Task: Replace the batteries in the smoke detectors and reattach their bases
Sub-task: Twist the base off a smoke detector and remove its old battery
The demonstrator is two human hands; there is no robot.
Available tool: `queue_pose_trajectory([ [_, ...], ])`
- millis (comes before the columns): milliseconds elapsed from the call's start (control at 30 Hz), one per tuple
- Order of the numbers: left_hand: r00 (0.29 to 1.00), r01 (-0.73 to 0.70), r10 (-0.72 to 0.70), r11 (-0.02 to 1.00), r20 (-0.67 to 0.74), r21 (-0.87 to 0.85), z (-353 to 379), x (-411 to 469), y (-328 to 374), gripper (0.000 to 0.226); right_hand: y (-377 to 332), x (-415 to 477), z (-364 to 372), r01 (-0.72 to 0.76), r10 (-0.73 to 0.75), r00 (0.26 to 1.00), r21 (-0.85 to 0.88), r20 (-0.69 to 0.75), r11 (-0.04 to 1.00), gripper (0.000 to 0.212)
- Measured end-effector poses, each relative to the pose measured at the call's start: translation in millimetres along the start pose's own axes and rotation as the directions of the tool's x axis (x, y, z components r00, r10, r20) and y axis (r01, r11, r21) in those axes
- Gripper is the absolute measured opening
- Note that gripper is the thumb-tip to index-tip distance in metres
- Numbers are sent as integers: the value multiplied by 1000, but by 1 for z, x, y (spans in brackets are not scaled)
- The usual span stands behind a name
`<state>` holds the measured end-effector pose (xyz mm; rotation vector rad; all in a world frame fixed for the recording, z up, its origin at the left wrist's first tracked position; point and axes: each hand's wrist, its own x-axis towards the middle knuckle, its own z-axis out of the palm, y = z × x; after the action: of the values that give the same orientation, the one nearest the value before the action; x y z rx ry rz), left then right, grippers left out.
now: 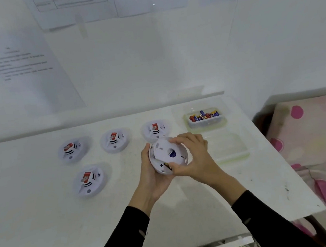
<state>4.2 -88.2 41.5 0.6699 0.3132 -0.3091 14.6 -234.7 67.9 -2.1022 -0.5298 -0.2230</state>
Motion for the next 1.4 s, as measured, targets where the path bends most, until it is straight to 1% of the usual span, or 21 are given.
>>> queue_pose_trajectory([
  [100,995,-88,85,995,-55,-55,-5,11,4,67,9,-4,-15,-3,3,1000,127,-3,992,60],
  [167,982,-170,161,981,-96,-90,-12,15,10,62,21,-16,-23,9,-19,997,136,73,991,62],
  [267,957,-284,268,945,-112,-164,-21,15,19,52,51,-43,-19,23,-35,971,55,238,998,61],
  [367,936,-350,334,913,-109,-208,-21,17,21,51,81,-64,-3,82,-48,918,-69,393,994,63],
  [433,939,-343,328,915,-100,-213,-14,19,17,51,93,-67,6,105,-50,899,-102,435,989,63],
  [533,947,-321,311,922,-77,-216,1,21,9,50,99,-64,10,157,-94,892,-108,442,982,61],
  [567,950,-314,306,924,-69,-217,5,22,7,51,95,-61,7,159,-102,895,-96,435,983,59],
  [633,954,-301,297,928,-51,-222,10,24,5,53,81,-52,-3,134,-125,928,-1,352,991,44],
  [700,957,-288,286,937,-38,-198,16,29,6,51,65,-32,-12,148,-160,976,91,147,985,27],
  [767,964,-266,265,947,-26,-183,22,36,4,56,56,-7,-18,145,-142,989,88,-39,986,25],
  [833,968,-252,251,954,-26,-164,28,45,0,60,52,16,-22,103,-96,988,54,-118,993,32],
  [933,970,-243,243,964,-8,-113,39,54,-6,44,56,34,-29,73,-74,989,-10,-129,997,36],
  [1067,982,-185,187,980,26,-70,52,60,-12,39,62,42,-38,8,-19,986,-62,-167,998,30],
  [1200,984,-178,178,984,15,11,64,66,-22,43,64,45,-42,-106,93,980,-63,-176,992,26],
  [1300,981,-192,192,981,0,8,71,71,-26,47,65,45,-42,-158,152,969,-17,-193,987,23],
  [1400,983,-181,181,983,-28,-8,74,73,-30,44,67,44,-43,-208,207,961,13,-184,978,26],
])
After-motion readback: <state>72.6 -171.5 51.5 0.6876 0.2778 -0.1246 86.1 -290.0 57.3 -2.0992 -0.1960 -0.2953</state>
